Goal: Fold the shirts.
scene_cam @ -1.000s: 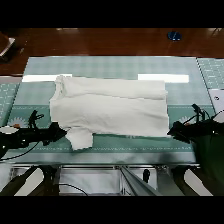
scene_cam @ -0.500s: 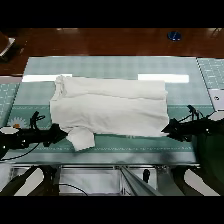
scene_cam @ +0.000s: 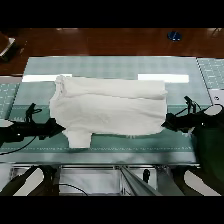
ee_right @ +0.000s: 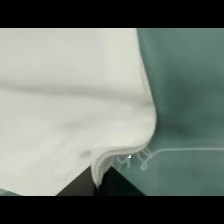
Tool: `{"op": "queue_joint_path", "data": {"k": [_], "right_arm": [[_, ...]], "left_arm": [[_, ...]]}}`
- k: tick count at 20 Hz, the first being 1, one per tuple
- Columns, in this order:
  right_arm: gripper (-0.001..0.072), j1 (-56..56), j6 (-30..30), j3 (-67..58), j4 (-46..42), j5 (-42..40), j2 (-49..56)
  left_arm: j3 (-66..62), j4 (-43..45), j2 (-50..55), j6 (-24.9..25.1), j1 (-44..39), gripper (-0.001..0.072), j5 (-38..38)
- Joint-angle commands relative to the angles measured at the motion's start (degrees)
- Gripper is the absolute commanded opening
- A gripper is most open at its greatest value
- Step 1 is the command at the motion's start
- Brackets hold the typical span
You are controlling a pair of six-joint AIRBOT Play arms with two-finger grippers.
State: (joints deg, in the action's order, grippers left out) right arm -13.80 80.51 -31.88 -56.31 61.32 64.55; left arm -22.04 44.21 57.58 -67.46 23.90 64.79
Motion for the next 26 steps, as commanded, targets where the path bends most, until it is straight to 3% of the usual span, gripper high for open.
{"op": "queue_joint_path", "data": {"k": [1,7,13,19,23,24,25,26], "right_arm": [[0.0023,0.44,-1.75,-6.03,0.7,2.29,0.02],[0.0023,0.46,-1.49,-22.36,0.9,2.91,5.07],[0.0024,0.46,-1.84,-33.83,4.98,2.32,17.81],[0.0023,0.46,-1.77,-42.75,5.68,1.42,27.85],[0.0027,0.46,-1.81,-45.33,9.01,0.07,33.53],[0.0159,0.46,-1.79,-45.33,10.01,-1.14,34.6],[0.0376,0.46,-1.79,-45.33,10.45,-1.88,35.36],[0.0418,0.39,-1.9,-45.33,10.1,-2.01,35.63]], "left_arm": [[-5.9,-0.92,0.04,0.11,0.0,0.0016,3.15],[-20.65,-1.79,6.56,-1.55,-5.84,0.0016,-2.38],[-45.48,-1.57,29.46,-8.46,-13.92,0.0016,-3.58],[-70.18,1.29,47.58,-16.72,-14.01,0.0015,4.02],[-74.38,1.68,53.7,-15.76,-14.8,0.0017,6.93],[-74.38,1.68,54.38,-15.76,-15.04,0.0082,6.88],[-74.38,1.68,54.73,-15.78,-15.13,0.035,6.91],[-74.55,1.99,54.73,-15.76,-14.97,0.0508,7.58]]}}
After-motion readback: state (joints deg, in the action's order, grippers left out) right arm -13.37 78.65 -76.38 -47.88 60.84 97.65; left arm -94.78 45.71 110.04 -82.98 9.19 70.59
